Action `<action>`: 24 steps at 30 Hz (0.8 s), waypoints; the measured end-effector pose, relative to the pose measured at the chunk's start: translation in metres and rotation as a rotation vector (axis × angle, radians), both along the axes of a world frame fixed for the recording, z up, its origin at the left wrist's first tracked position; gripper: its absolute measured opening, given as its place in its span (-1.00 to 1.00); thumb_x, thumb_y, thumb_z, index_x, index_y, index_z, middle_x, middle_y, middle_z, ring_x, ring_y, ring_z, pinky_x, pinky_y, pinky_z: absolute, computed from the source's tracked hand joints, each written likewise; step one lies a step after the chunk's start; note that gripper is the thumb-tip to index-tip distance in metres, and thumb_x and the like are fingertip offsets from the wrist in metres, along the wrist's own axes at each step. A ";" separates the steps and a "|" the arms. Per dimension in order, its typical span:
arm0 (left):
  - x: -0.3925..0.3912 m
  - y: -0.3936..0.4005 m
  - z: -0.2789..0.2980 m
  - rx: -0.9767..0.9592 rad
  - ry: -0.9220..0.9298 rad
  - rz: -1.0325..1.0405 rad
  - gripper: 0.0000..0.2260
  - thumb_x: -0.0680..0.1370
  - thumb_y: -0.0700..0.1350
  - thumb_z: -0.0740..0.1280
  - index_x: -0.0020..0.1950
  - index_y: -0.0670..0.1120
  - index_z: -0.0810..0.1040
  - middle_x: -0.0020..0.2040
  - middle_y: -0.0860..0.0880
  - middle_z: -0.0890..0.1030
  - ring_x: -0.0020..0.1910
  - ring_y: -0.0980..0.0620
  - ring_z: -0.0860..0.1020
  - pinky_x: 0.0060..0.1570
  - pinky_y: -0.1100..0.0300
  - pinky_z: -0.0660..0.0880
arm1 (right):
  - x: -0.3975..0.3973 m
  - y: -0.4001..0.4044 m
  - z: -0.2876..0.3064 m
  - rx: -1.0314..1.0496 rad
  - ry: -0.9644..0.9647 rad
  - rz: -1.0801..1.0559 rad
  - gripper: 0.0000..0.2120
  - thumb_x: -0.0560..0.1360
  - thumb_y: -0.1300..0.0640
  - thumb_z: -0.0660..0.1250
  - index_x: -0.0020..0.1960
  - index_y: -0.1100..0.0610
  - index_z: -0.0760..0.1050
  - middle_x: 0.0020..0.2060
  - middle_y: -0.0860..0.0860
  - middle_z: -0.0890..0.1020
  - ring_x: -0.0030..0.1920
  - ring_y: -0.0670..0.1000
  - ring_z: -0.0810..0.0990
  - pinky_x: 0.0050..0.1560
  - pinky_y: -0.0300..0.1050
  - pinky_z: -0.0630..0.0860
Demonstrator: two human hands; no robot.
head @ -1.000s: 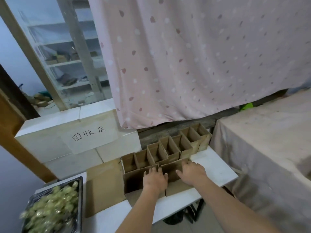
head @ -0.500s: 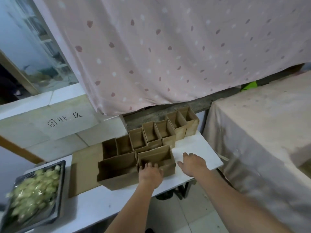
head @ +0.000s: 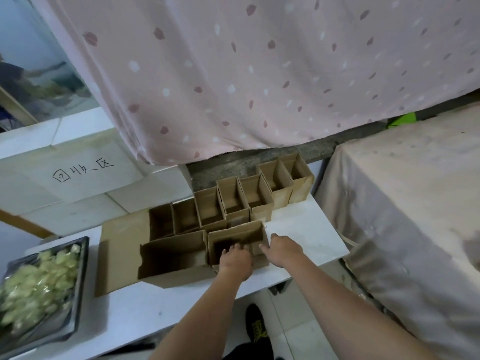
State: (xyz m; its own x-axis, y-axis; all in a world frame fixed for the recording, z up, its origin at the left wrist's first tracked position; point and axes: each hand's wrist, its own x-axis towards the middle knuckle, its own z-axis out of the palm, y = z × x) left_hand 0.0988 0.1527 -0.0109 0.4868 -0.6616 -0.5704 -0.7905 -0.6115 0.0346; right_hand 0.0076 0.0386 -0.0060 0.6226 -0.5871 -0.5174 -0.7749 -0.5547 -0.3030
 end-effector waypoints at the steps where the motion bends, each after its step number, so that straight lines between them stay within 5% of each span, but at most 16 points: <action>1: 0.003 -0.003 -0.006 -0.010 0.014 0.010 -0.53 0.67 -0.10 0.17 0.59 -0.09 0.20 0.53 -0.15 0.31 0.53 -0.15 0.25 0.55 -0.09 0.12 | 0.004 0.001 -0.005 0.005 0.006 0.000 -0.60 0.64 -0.18 0.11 0.24 0.11 0.41 0.13 0.08 0.58 0.09 0.10 0.56 -0.06 -0.07 0.44; 5: 0.008 -0.008 -0.027 -0.057 0.084 0.025 -0.60 0.67 -0.09 0.20 0.52 -0.04 0.32 0.41 -0.10 0.47 0.43 -0.12 0.40 0.51 -0.05 0.22 | 0.019 -0.001 -0.021 -0.008 0.029 -0.049 -0.81 0.65 -0.06 0.20 0.00 0.05 0.42 -0.06 0.01 0.60 -0.12 0.01 0.55 -0.16 -0.17 0.42; 9: 0.012 -0.009 -0.038 -0.108 0.175 0.042 -0.64 0.65 -0.13 0.22 0.46 0.00 0.39 0.18 -0.09 0.61 0.13 -0.08 0.58 0.13 0.06 0.52 | 0.032 -0.006 -0.027 -0.055 0.092 -0.048 -0.91 0.63 0.08 0.25 -0.03 0.07 0.47 -0.04 0.03 0.64 -0.12 0.00 0.58 -0.20 -0.19 0.45; 12: 0.014 -0.012 -0.046 -0.130 0.173 0.006 -0.67 0.67 -0.14 0.19 0.43 0.04 0.45 0.12 -0.08 0.63 0.03 -0.06 0.60 -0.05 0.12 0.49 | 0.037 -0.012 -0.027 -0.064 0.117 -0.031 -0.91 0.60 0.10 0.27 0.02 0.09 0.52 -0.03 0.04 0.65 -0.09 0.03 0.61 -0.18 -0.16 0.51; 20: 0.006 -0.032 -0.042 -0.231 0.255 -0.028 -0.72 0.67 -0.12 0.15 0.31 -0.03 0.55 0.18 -0.15 0.61 0.12 -0.18 0.58 0.04 0.05 0.48 | 0.014 -0.039 -0.008 -0.084 0.066 -0.013 -0.79 0.58 -0.01 0.23 -0.16 0.08 0.42 -0.17 0.02 0.59 -0.18 0.03 0.54 -0.28 -0.14 0.38; 22: 0.006 -0.040 -0.036 -0.266 0.289 -0.019 -0.69 0.66 -0.14 0.15 0.34 -0.01 0.55 0.17 -0.15 0.61 0.11 -0.18 0.58 0.02 0.03 0.50 | 0.002 -0.051 -0.001 0.029 0.000 -0.034 -0.68 0.60 -0.18 0.18 -0.06 0.07 0.49 -0.16 0.00 0.60 -0.16 0.01 0.56 -0.26 -0.11 0.43; 24: 0.006 -0.049 -0.033 -0.332 0.350 0.014 -0.70 0.65 -0.13 0.17 0.33 -0.01 0.56 0.17 -0.14 0.62 0.11 -0.16 0.58 0.03 0.02 0.52 | -0.010 -0.065 0.007 0.187 -0.071 -0.085 -0.51 0.57 -0.32 0.15 0.27 0.03 0.46 0.06 0.01 0.63 -0.04 -0.02 0.57 -0.12 -0.13 0.46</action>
State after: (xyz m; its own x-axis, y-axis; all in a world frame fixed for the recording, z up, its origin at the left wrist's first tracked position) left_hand 0.1053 0.1041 -0.0439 0.3135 -0.8303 -0.4608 -0.6881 -0.5330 0.4924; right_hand -0.0025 -0.0263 0.0012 0.6139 -0.5368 -0.5787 -0.7894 -0.4172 -0.4504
